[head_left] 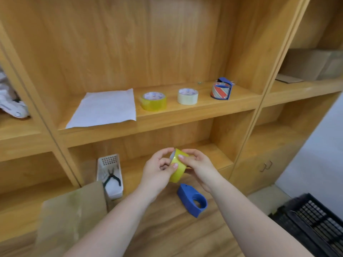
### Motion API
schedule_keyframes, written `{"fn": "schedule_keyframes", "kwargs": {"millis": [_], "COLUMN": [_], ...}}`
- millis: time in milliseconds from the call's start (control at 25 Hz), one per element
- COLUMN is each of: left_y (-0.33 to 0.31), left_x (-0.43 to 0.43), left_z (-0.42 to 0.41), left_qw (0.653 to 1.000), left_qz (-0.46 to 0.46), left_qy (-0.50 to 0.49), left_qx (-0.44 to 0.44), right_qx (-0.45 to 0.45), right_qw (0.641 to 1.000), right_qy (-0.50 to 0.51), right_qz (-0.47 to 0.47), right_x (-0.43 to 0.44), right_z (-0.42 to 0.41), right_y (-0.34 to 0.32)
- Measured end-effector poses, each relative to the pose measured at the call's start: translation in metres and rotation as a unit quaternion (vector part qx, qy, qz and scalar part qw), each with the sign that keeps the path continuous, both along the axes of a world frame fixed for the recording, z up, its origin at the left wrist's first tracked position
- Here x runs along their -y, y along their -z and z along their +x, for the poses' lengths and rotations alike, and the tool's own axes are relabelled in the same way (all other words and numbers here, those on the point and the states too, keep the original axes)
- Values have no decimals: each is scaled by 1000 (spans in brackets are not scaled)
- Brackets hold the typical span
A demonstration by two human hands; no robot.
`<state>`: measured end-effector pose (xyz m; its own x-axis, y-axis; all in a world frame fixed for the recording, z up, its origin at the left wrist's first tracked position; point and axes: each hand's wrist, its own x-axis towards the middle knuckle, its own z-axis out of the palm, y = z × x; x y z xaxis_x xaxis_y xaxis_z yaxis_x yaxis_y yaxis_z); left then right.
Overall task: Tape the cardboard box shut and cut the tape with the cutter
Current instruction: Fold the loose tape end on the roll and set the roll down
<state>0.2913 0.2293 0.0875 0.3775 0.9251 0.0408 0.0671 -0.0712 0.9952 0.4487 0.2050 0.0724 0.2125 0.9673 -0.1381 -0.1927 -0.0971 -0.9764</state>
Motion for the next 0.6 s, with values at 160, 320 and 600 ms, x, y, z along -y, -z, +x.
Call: {"fn": "schedule_keyframes", "kwargs": {"millis": [160, 320, 600], "left_y": [45, 93, 173], "left_x": [-3, -5, -18], "left_z": [71, 131, 212], "left_qw": [998, 989, 910], "left_qz": [-22, 15, 138], "left_qy": [37, 49, 107], "left_qx": [-40, -138, -376], "right_qx": [-12, 14, 411], "right_qw": [999, 993, 906], "right_qy": [-16, 5, -46], "right_qz": [-45, -120, -89], "right_x": [2, 4, 15], "right_z": [78, 139, 188], "right_y": [43, 86, 167]}}
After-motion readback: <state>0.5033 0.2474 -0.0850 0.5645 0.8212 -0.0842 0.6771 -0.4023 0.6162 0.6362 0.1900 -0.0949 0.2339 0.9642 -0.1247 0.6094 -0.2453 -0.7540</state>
